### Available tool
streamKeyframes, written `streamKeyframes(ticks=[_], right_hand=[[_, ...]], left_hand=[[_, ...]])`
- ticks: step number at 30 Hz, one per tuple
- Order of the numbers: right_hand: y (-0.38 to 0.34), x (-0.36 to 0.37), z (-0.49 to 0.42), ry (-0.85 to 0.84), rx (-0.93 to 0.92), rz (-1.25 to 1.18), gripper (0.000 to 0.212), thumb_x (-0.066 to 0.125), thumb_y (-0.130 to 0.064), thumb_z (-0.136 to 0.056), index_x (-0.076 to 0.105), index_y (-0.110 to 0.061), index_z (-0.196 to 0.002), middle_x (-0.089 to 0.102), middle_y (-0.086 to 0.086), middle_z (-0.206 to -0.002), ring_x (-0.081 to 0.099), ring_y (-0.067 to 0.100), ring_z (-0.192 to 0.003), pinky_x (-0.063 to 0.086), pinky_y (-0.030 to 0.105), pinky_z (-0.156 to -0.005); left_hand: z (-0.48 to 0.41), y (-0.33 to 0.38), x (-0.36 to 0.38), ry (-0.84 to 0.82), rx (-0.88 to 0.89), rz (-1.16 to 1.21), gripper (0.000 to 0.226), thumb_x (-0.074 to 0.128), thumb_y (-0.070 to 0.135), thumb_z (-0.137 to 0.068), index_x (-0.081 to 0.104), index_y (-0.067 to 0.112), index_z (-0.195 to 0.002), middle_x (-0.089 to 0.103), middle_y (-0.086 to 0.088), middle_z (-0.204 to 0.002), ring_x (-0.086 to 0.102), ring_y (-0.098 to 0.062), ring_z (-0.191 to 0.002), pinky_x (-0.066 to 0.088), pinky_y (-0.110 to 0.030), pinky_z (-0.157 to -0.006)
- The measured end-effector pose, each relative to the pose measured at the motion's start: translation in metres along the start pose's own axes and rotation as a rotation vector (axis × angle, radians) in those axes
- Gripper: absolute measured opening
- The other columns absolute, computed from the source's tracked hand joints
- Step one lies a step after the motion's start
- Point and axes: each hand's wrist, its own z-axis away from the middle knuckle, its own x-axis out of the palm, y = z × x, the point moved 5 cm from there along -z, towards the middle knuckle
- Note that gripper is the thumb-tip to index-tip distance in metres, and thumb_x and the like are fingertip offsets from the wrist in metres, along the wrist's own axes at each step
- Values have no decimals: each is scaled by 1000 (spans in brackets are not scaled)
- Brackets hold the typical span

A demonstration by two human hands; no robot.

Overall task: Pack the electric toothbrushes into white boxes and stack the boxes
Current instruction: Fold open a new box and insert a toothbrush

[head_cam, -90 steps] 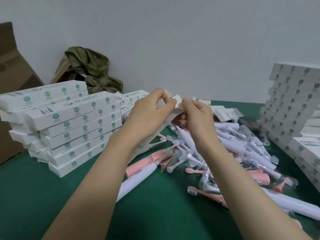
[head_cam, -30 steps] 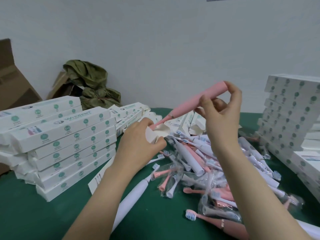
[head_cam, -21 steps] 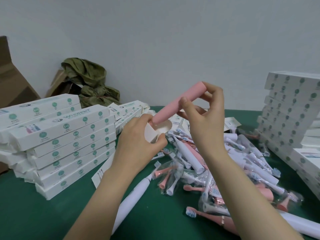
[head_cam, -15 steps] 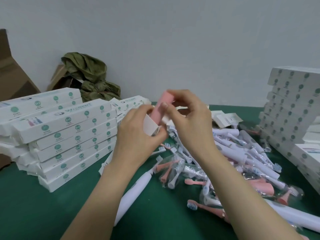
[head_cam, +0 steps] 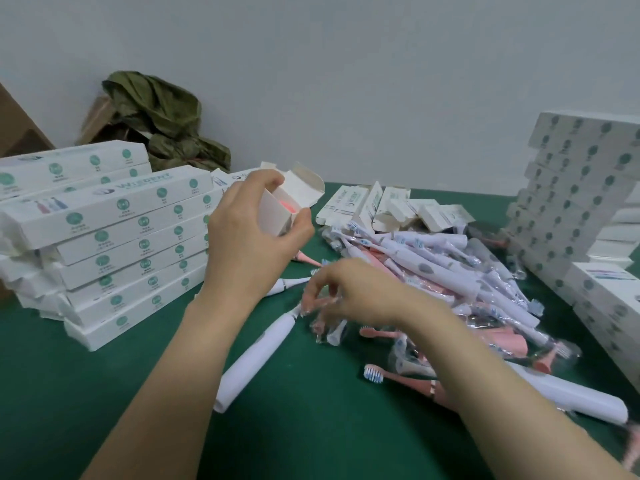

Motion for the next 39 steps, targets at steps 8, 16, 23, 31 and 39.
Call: streamKeyframes(ticks=[8, 16, 23, 31, 39], right_hand=[[9, 9, -8, -40, -31, 103, 10, 62, -14, -89, 63, -20, -82, 62, -11, -83, 53, 2, -78, 42, 22, -79], [37, -58, 14, 700, 164, -500, 20, 48, -15, -95, 61, -23, -81, 61, -8, -59, 56, 1, -48, 42, 14, -46], [34, -72, 19, 675, 229, -807, 25, 46, -10, -94, 54, -23, -115, 60, -3, -80, 54, 0, -53, 46, 15, -51], [10, -69, 22, 460, 30, -657, 14, 60, 1, -87, 68, -10, -88, 66, 1, -74, 55, 3, -59, 46, 13, -58], [-14, -85, 30, 646, -46, -218, 17, 65, -7, -83, 74, -17, -93, 60, -20, -58, 56, -5, -61, 40, 4, -58]], left_hand=[[7, 9, 5, -60, 48, 20, 48, 54, 45, -73, 61, 16, -110, 56, 7, -97, 43, -3, -87, 28, -1, -78], [22, 25, 37, -251, 108, -97, 50, 59, 39, -72, 62, 9, -111, 62, -8, -99, 55, -26, -95, 31, -20, -79], [20, 5, 52, -317, 77, -205, 48, 67, 36, -73, 61, 14, -115, 61, -5, -99, 52, -26, -97, 32, -25, -78], [17, 9, 31, -167, 116, -154, 47, 64, 32, -70, 63, 8, -110, 64, -6, -98, 58, -28, -92, 33, -22, -79], [20, 12, 26, -151, 121, -75, 56, 71, 29, -66, 55, 10, -116, 59, 0, -100, 45, -12, -91, 26, -14, -73]])
